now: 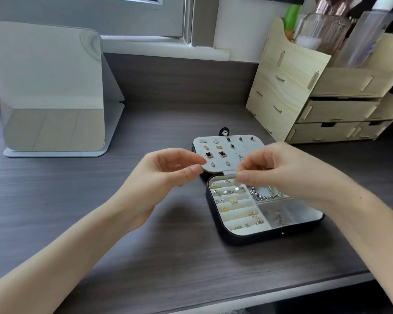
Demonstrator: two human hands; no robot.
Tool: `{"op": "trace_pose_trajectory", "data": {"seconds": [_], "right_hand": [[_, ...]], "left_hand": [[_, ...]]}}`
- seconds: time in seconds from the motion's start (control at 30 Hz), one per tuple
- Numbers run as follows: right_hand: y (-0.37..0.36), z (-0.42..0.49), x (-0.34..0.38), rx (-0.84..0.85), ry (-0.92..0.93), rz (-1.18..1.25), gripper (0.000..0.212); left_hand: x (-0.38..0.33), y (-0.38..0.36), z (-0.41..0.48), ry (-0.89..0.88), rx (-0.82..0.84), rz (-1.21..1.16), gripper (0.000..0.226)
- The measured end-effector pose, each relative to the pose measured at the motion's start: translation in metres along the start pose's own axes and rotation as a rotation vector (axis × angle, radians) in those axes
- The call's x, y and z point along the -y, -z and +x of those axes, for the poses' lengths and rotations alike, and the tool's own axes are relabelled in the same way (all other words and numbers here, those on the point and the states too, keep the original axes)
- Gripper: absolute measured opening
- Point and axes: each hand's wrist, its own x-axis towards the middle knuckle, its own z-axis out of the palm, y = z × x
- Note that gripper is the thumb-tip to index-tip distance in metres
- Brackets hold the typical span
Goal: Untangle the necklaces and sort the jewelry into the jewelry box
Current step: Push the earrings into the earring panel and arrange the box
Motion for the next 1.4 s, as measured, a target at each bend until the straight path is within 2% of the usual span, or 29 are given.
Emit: {"op": "trace_pose_trajectory", "data": {"seconds": [0.13,0.33,0.57,0.73,0.83,0.93,1.1,1.27,1.4], "right_hand": [[0.006,0.001,-0.011,0.079,-0.165,-0.113,0.012],[-0.001,0.006,-0.012,0.056,-0.19,-0.143,0.012],[-0.005,0.004,-0.021,-0.034,-0.065,-0.26,0.013],[-0.012,0.003,-0.004,-0.165,0.057,-0.536,0.018],[-0.022,0.016,0.021,-0.206,0.179,-0.449,0.017],[-0.038,0.048,0.041,-0.228,0.262,-0.437,0.01],[-0.074,0.121,0.046,-0.193,0.232,-0.574,0.011],[-0.087,0.141,0.041,-0.122,0.207,-0.668,0.021],[-0.086,0.144,0.04,-0.114,0.221,-0.637,0.007]], "left_hand": [[0.004,0.003,0.005,0.016,-0.087,0.084,0.022],[0.007,0.006,0.009,0.014,-0.109,0.106,0.02],[0.006,0.016,0.015,0.001,-0.161,0.12,0.018],[-0.005,0.045,0.026,-0.04,-0.317,0.06,0.02],[0.001,0.065,0.036,-0.024,-0.423,0.257,0.023],[0.013,0.073,0.044,-0.006,-0.459,0.447,0.022],[0.027,0.074,0.051,0.017,-0.432,0.521,0.022],[0.028,0.066,0.05,-0.009,-0.422,0.556,0.019],[0.028,0.058,0.048,-0.017,-0.391,0.653,0.017]]}}
